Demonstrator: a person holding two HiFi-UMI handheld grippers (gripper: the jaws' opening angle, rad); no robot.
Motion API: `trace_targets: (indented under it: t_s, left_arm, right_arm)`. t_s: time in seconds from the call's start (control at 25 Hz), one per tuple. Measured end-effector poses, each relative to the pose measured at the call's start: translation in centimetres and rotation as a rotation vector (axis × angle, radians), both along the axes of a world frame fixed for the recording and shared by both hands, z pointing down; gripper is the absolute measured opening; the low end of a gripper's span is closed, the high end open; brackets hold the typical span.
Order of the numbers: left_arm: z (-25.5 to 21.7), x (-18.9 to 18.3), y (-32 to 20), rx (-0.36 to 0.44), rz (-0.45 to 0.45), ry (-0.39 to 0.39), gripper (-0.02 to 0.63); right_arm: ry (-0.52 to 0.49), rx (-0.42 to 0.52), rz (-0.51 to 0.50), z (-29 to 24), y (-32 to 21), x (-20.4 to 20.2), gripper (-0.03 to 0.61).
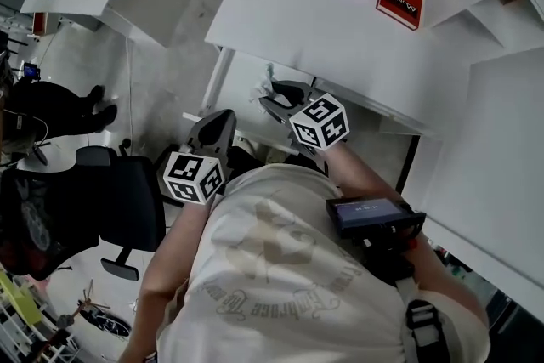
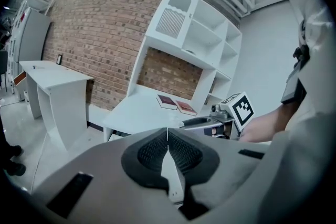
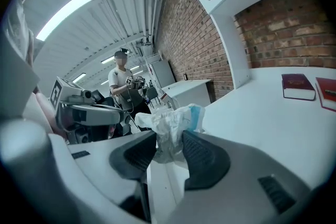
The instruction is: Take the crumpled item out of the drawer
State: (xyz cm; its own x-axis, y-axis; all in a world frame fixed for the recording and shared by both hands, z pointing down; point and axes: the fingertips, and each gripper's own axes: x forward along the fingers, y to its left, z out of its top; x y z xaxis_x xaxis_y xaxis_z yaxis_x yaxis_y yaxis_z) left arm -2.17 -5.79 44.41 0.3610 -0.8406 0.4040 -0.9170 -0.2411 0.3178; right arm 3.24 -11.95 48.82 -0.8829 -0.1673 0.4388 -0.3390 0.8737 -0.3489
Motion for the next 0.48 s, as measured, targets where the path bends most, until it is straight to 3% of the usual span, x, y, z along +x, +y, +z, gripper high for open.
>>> trace_targets:
  t_s: [0.48]
  left_arm:
    - [1.1, 2.1, 1.7, -0.023, 0.041, -0.010, 0.023]
  right_arm:
    - [-0.045, 0.028, 0.078, -2.1, 1.4, 5.3, 0.173]
